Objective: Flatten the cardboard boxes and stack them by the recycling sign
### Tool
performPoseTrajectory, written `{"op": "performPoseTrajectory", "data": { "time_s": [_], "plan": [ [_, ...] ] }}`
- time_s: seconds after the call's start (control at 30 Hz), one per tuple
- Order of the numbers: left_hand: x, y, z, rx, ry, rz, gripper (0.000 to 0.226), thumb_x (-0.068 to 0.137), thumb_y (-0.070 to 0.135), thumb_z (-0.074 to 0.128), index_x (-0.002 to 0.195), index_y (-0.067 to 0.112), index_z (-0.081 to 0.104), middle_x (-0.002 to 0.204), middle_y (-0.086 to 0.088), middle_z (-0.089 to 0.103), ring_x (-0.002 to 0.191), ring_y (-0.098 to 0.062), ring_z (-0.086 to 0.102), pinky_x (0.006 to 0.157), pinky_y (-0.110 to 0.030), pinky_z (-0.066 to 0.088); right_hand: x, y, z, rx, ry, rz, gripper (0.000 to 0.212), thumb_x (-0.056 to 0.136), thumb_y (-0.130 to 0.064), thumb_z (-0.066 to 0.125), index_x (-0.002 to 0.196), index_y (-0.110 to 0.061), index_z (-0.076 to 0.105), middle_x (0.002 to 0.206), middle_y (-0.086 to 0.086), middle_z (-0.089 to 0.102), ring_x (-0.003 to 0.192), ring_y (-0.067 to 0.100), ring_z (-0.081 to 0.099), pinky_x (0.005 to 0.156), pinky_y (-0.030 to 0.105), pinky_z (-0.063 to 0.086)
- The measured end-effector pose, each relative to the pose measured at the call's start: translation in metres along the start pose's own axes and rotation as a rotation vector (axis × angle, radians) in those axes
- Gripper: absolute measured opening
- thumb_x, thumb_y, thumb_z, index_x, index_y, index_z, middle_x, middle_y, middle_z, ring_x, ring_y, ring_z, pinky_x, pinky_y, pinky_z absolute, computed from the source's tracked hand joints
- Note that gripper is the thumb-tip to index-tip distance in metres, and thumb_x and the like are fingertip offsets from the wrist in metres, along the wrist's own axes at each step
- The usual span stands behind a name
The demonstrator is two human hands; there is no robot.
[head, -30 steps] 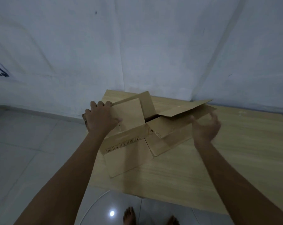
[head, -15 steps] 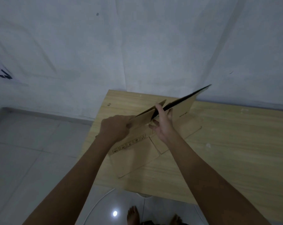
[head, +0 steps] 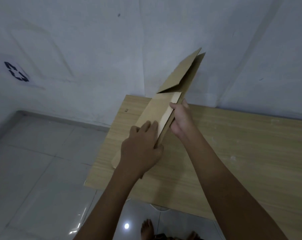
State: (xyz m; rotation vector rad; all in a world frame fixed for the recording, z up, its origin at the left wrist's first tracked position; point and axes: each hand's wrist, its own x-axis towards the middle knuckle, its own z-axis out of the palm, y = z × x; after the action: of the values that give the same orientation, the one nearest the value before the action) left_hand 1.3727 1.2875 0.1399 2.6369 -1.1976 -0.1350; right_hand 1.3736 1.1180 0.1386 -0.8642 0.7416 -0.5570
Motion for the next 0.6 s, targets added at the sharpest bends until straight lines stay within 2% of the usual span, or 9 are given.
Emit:
{"op": "performPoseTrajectory", "data": {
  "time_s": [0.07, 0.13, 0.27, 0.33, 0.43, 0.5, 0.6],
  "plan": [
    [-0.004, -0.002, 0.001, -0.029, 0.033, 0.026, 0.08, 0.087, 0.07, 0.047, 0.155, 0.033, 0.027, 0.162, 0.006, 0.028, 0.139, -0.026, 0.031, 0.095, -0.042, 0.046, 0.003, -0.004, -0.008, 0.032, 0.005, 0.034, 0.032, 0.098, 0.003, 0.048, 0.121, -0.019, 0.054, 0.109, 0.008, 0.069, 0.096, 0.026, 0.067, 0.088, 0.045, 0.056],
    [-0.005, -0.003, 0.005, -0.083, 0.021, 0.01, 0.082, 0.084, 0.083, 0.038, 0.154, 0.042, 0.026, 0.165, 0.006, 0.021, 0.144, -0.026, 0.022, 0.106, -0.047, 0.039, 0.007, -0.004, -0.019, -0.003, 0.035, 0.052, 0.033, 0.097, 0.003, 0.05, 0.124, -0.017, 0.053, 0.115, 0.012, 0.068, 0.099, 0.028, 0.067, 0.087, 0.046, 0.055],
    [-0.002, -0.009, 0.04, -0.219, -0.086, -0.149, 0.075, 0.089, 0.083, 0.027, 0.155, 0.05, 0.009, 0.169, 0.003, 0.004, 0.152, -0.028, 0.006, 0.116, -0.057, 0.026, 0.017, 0.005, -0.052, -0.146, 0.143, 0.085, 0.04, 0.098, 0.004, 0.048, 0.135, -0.01, 0.049, 0.125, 0.015, 0.065, 0.105, 0.03, 0.066, 0.092, 0.048, 0.054],
    [0.002, -0.009, 0.068, -0.331, -0.15, -0.207, 0.077, 0.087, 0.086, 0.025, 0.153, 0.055, 0.003, 0.169, 0.003, 0.007, 0.152, -0.03, 0.014, 0.115, -0.061, 0.028, 0.021, 0.01, -0.072, -0.234, 0.184, 0.094, 0.041, 0.098, 0.001, 0.05, 0.137, -0.012, 0.047, 0.126, 0.012, 0.065, 0.107, 0.027, 0.066, 0.093, 0.045, 0.054],
    [0.008, -0.001, 0.111, -0.498, -0.3, -0.193, 0.084, 0.081, 0.093, 0.025, 0.153, 0.058, 0.0, 0.169, 0.009, 0.013, 0.15, -0.028, 0.028, 0.115, -0.059, 0.032, 0.022, 0.013, -0.096, -0.382, 0.195, 0.085, 0.029, 0.099, 0.0, 0.049, 0.124, -0.013, 0.05, 0.115, 0.008, 0.065, 0.101, 0.022, 0.065, 0.086, 0.039, 0.056],
    [0.013, 0.007, 0.139, -0.62, -0.364, -0.165, 0.086, 0.079, 0.095, 0.028, 0.152, 0.059, 0.002, 0.168, 0.011, 0.016, 0.15, -0.025, 0.029, 0.117, -0.056, 0.031, 0.022, 0.018, -0.114, -0.441, 0.232, 0.059, 0.023, 0.098, 0.003, 0.048, 0.112, -0.013, 0.055, 0.11, 0.01, 0.067, 0.099, 0.024, 0.066, 0.089, 0.041, 0.056],
    [0.029, 0.01, 0.175, -0.682, -0.366, -0.19, 0.091, 0.076, 0.097, 0.033, 0.153, 0.055, 0.011, 0.167, 0.011, 0.02, 0.151, -0.024, 0.026, 0.12, -0.052, 0.027, 0.028, 0.028, -0.15, -0.548, 0.292, 0.032, 0.028, 0.094, -0.003, 0.053, 0.12, -0.011, 0.06, 0.112, 0.013, 0.07, 0.101, 0.029, 0.069, 0.094, 0.053, 0.055]
  ]
}}
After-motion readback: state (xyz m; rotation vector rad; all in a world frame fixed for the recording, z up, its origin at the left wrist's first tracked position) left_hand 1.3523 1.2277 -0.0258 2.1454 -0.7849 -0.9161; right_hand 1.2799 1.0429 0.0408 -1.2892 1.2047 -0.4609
